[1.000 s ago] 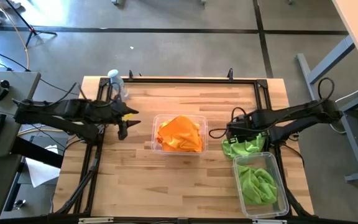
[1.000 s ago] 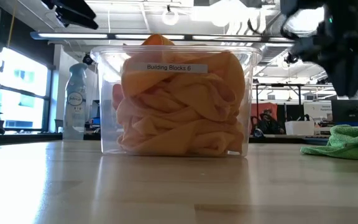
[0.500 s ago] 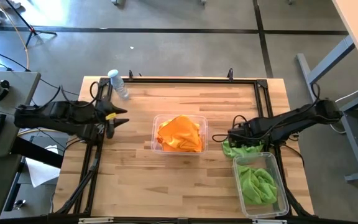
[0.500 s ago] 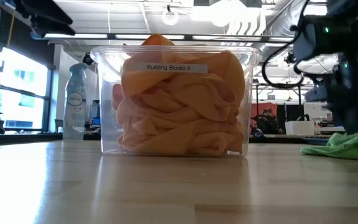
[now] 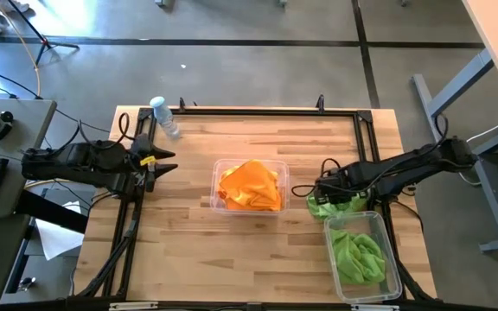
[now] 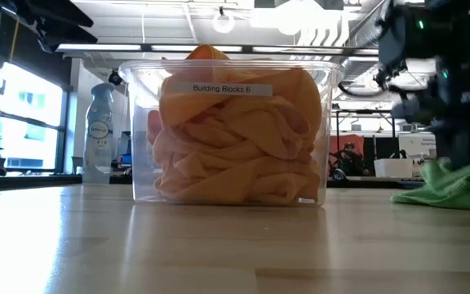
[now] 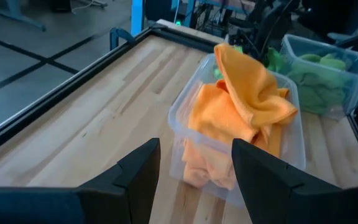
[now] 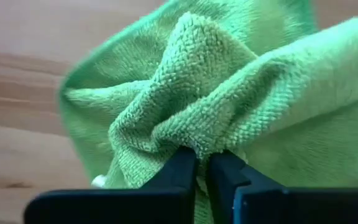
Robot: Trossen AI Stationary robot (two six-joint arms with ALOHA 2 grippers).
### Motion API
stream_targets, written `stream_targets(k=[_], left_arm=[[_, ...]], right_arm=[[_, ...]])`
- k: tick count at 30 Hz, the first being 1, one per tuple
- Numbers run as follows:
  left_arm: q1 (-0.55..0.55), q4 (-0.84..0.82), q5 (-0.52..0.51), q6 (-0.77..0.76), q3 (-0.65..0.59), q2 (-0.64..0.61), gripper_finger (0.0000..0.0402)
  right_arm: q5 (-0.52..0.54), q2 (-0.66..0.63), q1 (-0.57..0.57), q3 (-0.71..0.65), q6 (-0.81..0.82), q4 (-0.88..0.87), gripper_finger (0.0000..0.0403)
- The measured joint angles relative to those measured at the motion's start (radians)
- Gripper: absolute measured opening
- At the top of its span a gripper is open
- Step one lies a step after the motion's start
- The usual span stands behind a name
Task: Sort microfiber towel by color & place in baskets
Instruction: Put the green towel into the bottom transparent bin
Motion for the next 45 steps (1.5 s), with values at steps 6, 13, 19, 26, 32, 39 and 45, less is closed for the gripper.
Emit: stream_targets(k=[6, 13, 19, 26, 32, 39, 45], left_arm=[[0.0, 0.01, 0.0, 0.0, 0.0, 0.0, 0.0188], [0.0, 0.01, 0.001, -0.017, 0.0, 0.0, 0.0188], [0.0, 0.009, 0.025, -0.047, 0.0, 0.002, 0.0188], [0.0, 0.009, 0.011, -0.071, 0.0, 0.002, 0.0188], [0.0, 0.009, 0.011, -0.071, 0.0, 0.002, 0.0188], [0.0, 0.009, 0.012, -0.071, 0.0, 0.002, 0.0188], [0.0, 0.008, 0.013, -0.071, 0.0, 0.002, 0.0188]], right_arm=[[0.146, 0.0, 0.0, 0.236, -0.065, -0.216, 0.0023], [0.327, 0.0, 0.0, 0.558, -0.14, -0.414, 0.0012], [0.356, -0.001, 0.002, 0.741, -0.184, -0.491, 0.0004], [0.302, -0.001, 0.125, 0.867, -0.116, -0.499, 0.0002], [0.227, 0.003, 0.349, 0.873, 0.13, -0.564, 0.0001], [0.03, 0.083, 0.612, 0.863, 0.276, -0.583, 0.0001], [-0.101, 0.166, 0.791, 0.863, 0.219, -0.558, 0.0]])
